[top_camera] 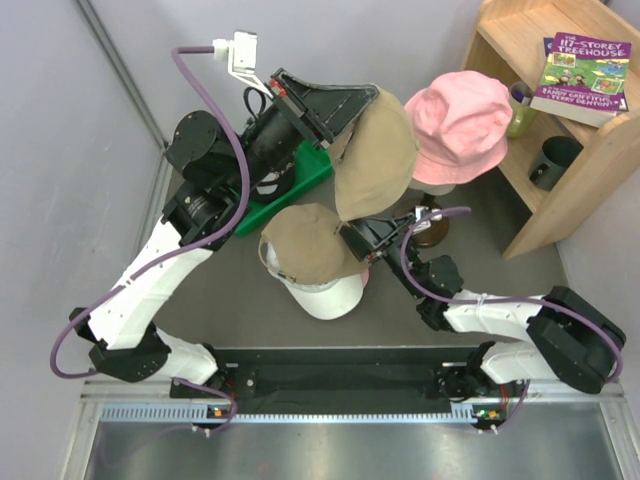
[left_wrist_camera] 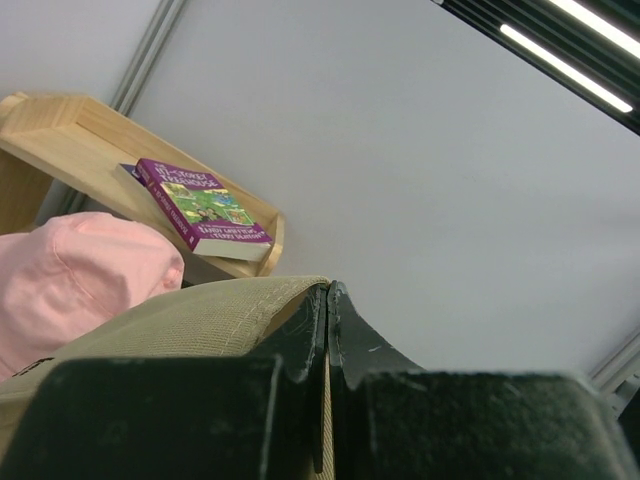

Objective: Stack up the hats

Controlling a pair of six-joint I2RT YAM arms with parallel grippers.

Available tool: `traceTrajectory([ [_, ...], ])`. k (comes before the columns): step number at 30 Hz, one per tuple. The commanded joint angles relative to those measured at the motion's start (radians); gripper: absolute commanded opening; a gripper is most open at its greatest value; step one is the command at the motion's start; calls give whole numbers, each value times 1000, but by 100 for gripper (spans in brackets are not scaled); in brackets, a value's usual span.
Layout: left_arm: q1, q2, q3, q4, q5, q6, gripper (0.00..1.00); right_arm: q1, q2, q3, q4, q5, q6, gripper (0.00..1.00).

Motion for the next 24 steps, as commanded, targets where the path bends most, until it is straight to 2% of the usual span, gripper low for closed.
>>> traceTrajectory([
  [1, -9, -23, 16, 76, -25, 5, 0, 10, -22, 54, 433, 0, -43, 89],
  [19, -17, -40, 10, 108, -33, 16, 0, 10, 7, 214, 443, -33, -7, 88],
  [24, -15, -69, -1, 90, -80, 80, 0, 15, -10, 211, 444, -16, -1, 86],
])
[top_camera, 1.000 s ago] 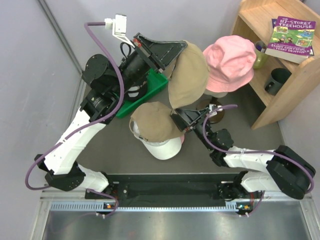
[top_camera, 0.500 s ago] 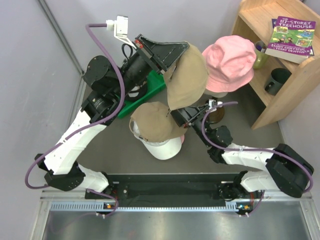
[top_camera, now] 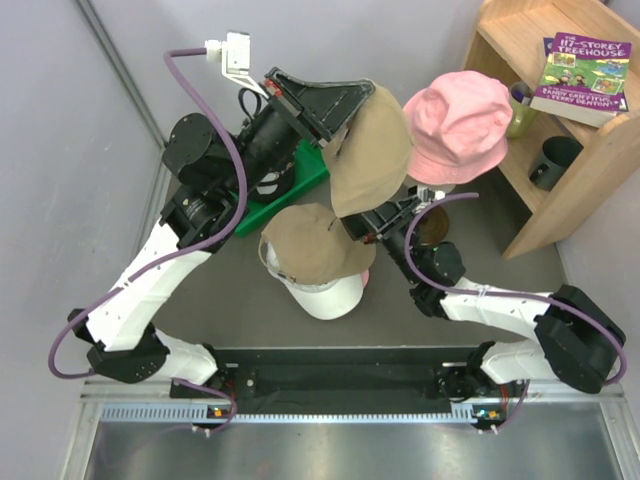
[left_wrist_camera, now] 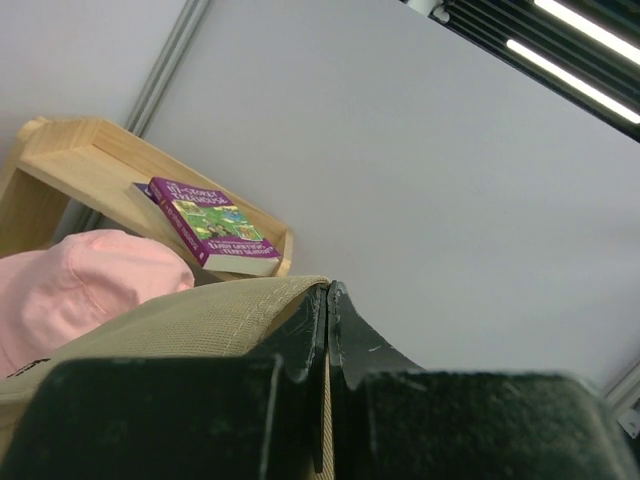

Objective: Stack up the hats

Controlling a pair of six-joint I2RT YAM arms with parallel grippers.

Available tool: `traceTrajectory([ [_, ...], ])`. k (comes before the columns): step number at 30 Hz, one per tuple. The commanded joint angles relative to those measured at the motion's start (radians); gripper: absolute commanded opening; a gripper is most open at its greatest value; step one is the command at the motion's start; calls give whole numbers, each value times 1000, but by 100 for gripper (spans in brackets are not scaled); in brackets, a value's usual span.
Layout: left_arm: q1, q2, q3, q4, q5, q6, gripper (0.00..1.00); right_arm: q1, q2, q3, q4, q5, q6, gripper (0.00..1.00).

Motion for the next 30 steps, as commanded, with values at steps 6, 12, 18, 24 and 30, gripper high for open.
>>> traceTrajectory([
  [6, -3, -117, -54, 33, -93, 132, 0, 20, -106, -17, 429, 46, -1, 85],
  [12, -3, -148, -123, 53, -78, 108, 0, 25, -175, -45, 422, 80, -19, 82],
  [18, -3, -182, -166, 45, -94, 126, 0, 27, -213, -43, 419, 92, -37, 72],
  [24, -3, -229, -219, 16, -173, 165, 0, 28, -276, -62, 382, 86, -85, 63],
  [30, -3, -259, -252, -12, -222, 203, 0, 27, -363, -77, 314, 60, -134, 56],
])
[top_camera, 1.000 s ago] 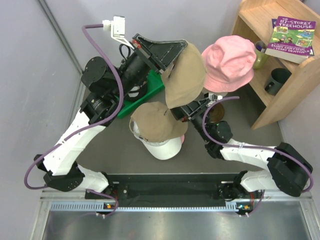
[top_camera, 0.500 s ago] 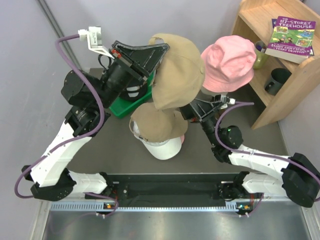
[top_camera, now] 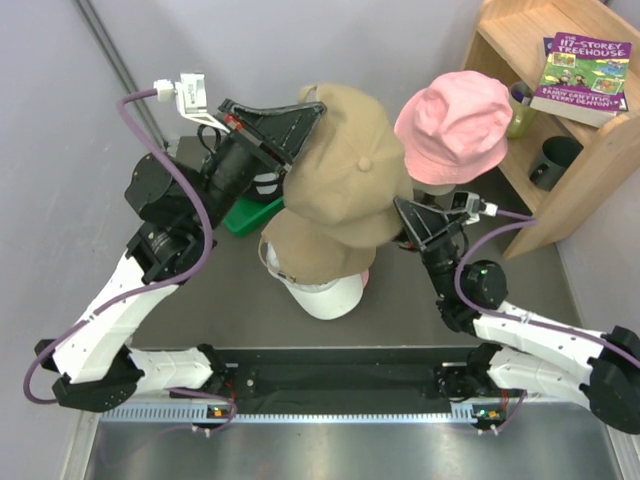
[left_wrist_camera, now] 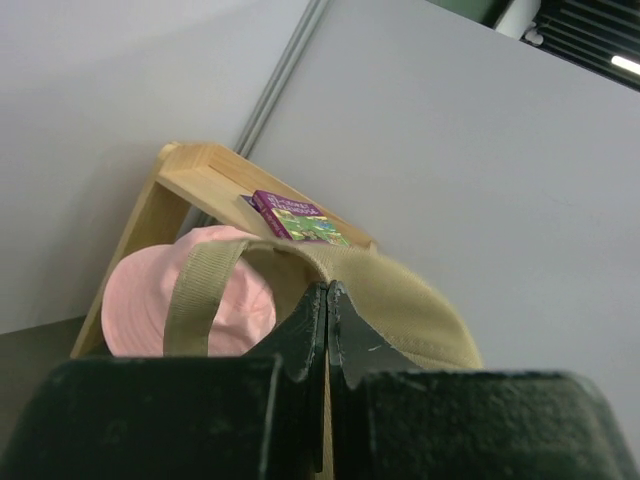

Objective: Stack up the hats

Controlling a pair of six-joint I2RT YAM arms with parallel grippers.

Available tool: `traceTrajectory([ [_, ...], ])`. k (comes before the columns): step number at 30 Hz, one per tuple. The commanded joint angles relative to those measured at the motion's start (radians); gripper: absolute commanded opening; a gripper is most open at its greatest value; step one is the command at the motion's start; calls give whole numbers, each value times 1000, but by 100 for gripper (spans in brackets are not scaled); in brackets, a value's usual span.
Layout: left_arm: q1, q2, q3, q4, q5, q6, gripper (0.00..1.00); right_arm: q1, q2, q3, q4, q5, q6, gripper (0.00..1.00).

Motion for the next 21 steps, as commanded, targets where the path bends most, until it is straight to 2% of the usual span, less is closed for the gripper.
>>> traceTrajectory([
  [1, -4, -38, -17, -1, -51, 42, 0, 14, -74, -1, 288, -27, -59, 55],
  [7, -4, -40, -34, -48, -85, 87, 0, 14, -125, 8, 201, -53, -95, 43],
  [12, -4, -46, -23, -143, -183, 235, 0, 14, -157, -20, 121, -42, -75, 29],
  [17, -2, -77, -52, -237, -260, 330, 0, 26, -203, -37, -12, -24, -76, 22],
  [20, -2, -88, -54, -312, -278, 362, 0, 34, -232, -50, -106, -16, -76, 12],
  [21, -2, -94, -55, -327, -281, 368, 0, 37, -238, -55, -123, -16, -72, 5],
])
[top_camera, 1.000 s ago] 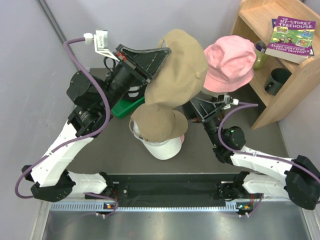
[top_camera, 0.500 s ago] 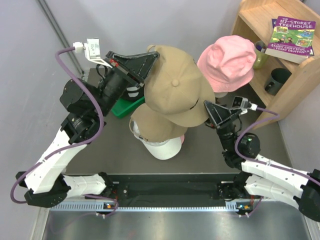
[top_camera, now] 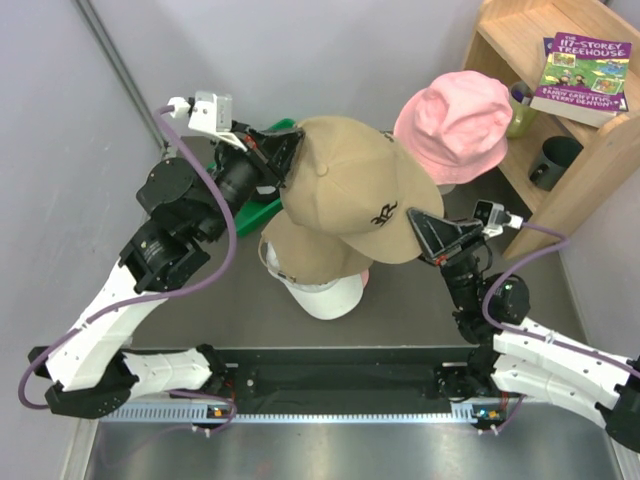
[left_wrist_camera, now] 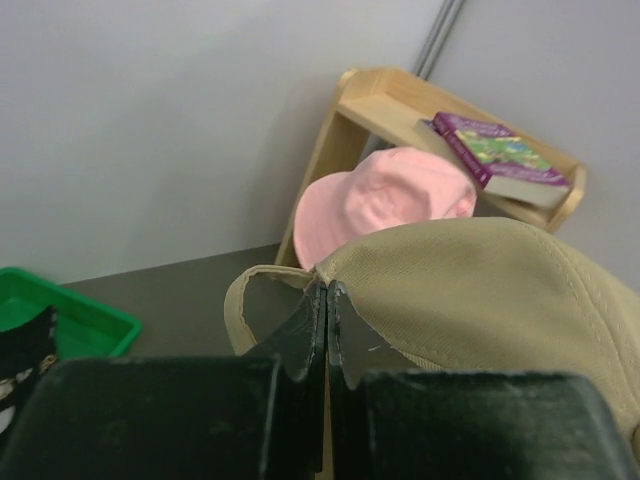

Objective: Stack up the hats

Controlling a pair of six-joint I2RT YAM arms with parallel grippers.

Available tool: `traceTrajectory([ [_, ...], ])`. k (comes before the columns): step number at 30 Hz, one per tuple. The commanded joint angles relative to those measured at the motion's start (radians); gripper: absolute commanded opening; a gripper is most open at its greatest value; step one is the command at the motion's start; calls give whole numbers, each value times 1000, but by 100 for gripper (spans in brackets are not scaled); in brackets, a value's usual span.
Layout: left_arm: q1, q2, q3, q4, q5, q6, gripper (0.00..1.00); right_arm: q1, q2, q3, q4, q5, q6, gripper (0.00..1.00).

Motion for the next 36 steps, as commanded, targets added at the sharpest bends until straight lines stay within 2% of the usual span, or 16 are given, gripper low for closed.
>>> traceTrajectory([
  [1, 1, -39, -3, -101, -71, 88, 0, 31, -44, -6, -86, 7, 12, 0],
  [7, 1, -111, -46, -210, -212, 87, 0, 60, 14, -15, -56, 41, 58, 0],
  [9, 1, -143, -62, -249, -268, 81, 25, 72, 52, -15, -24, 51, 75, 0],
  [10, 1, -157, -70, -257, -278, 79, 42, 77, 65, -15, -1, 56, 80, 0],
  [11, 1, -168, -87, -266, -288, 79, 69, 83, 79, -14, 39, 59, 89, 0],
  [13, 1, -202, -104, -295, -320, 81, 88, 88, 105, -9, 58, 67, 97, 0],
  [15, 1, -229, -125, -326, -355, 82, 99, 89, 116, 2, 55, 70, 94, 0],
  [21, 1, -268, -181, -449, -499, 99, 99, 91, 122, 16, -16, 61, 84, 0],
  [25, 1, -236, -169, -458, -486, 93, 99, 91, 151, 13, -18, 56, 94, 0],
  [28, 1, -167, -90, -466, -502, 73, 99, 91, 188, 8, 1, 62, 109, 0],
  [31, -1, -131, -24, -437, -651, 61, 99, 91, 246, 0, 45, 74, 132, 0],
  [33, 1, -136, -20, -359, -723, 108, 99, 91, 295, -6, 93, 82, 153, 0],
  [36, 1, -128, -24, -300, -722, 186, 99, 92, 358, -1, 146, 80, 169, 0],
])
